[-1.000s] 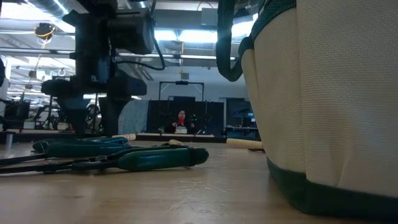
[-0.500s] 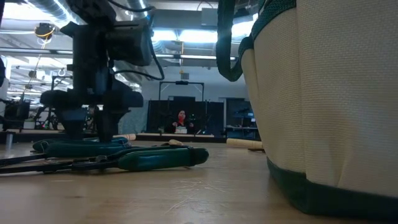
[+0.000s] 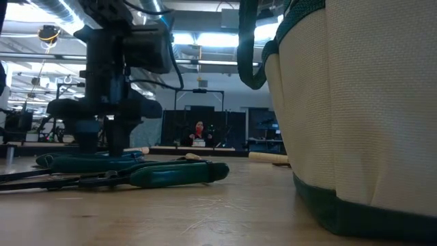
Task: Pick & Place Garden tools in Gardening bag
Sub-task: Put the green shear scissors into the gardening bag
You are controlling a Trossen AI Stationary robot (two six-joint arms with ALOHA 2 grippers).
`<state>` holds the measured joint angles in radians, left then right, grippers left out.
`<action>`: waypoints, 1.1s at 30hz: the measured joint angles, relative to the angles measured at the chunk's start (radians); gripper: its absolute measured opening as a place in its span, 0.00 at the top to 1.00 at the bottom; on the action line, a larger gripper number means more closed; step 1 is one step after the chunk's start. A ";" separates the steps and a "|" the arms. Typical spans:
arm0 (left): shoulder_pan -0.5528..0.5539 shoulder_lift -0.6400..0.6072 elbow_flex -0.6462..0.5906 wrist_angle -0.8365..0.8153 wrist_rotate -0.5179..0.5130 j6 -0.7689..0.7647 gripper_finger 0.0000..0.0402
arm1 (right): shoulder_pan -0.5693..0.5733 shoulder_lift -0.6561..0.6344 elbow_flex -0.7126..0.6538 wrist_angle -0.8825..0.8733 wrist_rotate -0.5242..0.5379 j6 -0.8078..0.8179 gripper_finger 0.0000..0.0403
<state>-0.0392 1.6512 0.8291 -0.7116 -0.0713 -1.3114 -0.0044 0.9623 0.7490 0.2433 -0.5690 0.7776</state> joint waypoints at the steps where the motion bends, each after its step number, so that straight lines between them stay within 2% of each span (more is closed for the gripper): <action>1: 0.004 0.000 0.000 0.000 0.002 0.001 0.48 | 0.000 0.000 0.000 0.000 0.000 0.000 0.79; 3: 0.008 -0.001 0.000 0.001 0.003 0.001 0.52 | 0.000 0.000 0.000 0.000 0.000 0.000 0.79; 11: 0.008 0.006 0.059 -0.047 -0.010 0.016 0.53 | 0.000 0.000 0.000 0.000 0.000 0.000 0.79; 16: 0.008 -0.006 0.157 -0.076 -0.020 0.055 0.53 | 0.000 0.000 0.000 0.000 0.000 0.000 0.79; 23: 0.008 -0.039 0.307 -0.197 -0.094 0.077 0.53 | 0.000 0.000 0.000 0.001 0.000 0.000 0.79; 33: -0.023 -0.098 0.477 -0.106 -0.135 0.076 0.53 | 0.001 0.000 0.000 0.001 -0.040 0.008 0.79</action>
<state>-0.0621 1.5528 1.3065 -0.8175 -0.2066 -1.2350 -0.0038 0.9627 0.7490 0.2442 -0.6085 0.7853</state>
